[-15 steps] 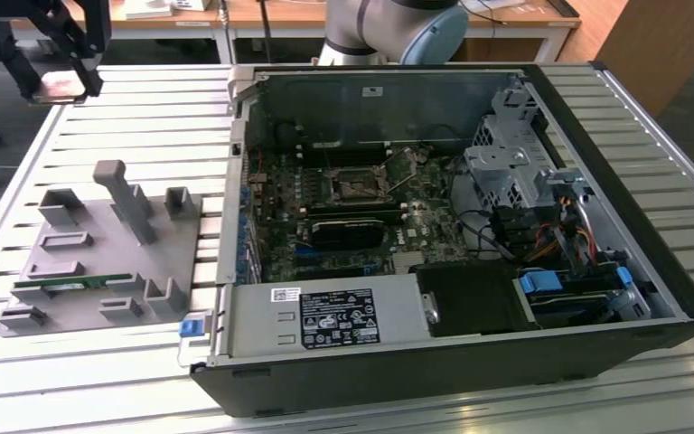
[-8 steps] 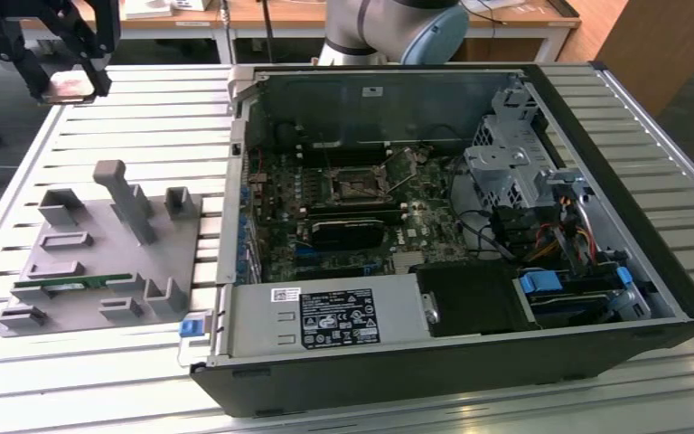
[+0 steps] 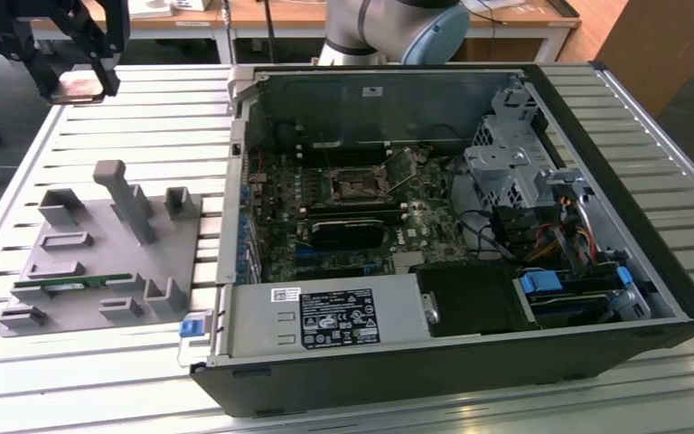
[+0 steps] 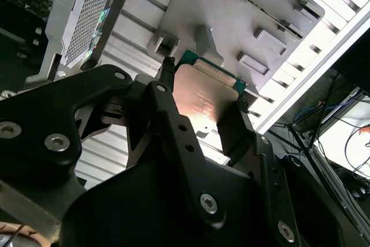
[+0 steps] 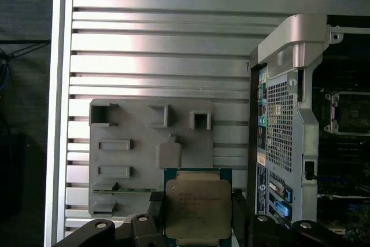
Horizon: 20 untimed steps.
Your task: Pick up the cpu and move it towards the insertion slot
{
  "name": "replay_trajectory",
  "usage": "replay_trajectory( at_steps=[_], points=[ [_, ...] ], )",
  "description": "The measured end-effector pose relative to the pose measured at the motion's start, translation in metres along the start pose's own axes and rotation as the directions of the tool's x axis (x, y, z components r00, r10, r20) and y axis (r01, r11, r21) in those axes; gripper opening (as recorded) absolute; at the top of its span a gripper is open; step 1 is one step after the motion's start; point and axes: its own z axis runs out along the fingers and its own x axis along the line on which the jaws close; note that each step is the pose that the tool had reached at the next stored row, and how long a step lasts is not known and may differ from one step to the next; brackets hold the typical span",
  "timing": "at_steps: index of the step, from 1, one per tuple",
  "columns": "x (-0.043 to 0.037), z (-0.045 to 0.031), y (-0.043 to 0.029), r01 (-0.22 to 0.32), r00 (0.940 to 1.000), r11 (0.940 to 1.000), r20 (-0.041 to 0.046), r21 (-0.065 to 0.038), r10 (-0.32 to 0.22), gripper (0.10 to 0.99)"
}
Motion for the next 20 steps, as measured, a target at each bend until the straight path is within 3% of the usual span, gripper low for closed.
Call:
replay_trajectory(
  at_steps=[20],
  points=[
    [-0.0216, 0.0001, -0.0002, 0.0, 1.0, 1.0, 0.0, 0.0, 0.0, 0.545]
  ],
)
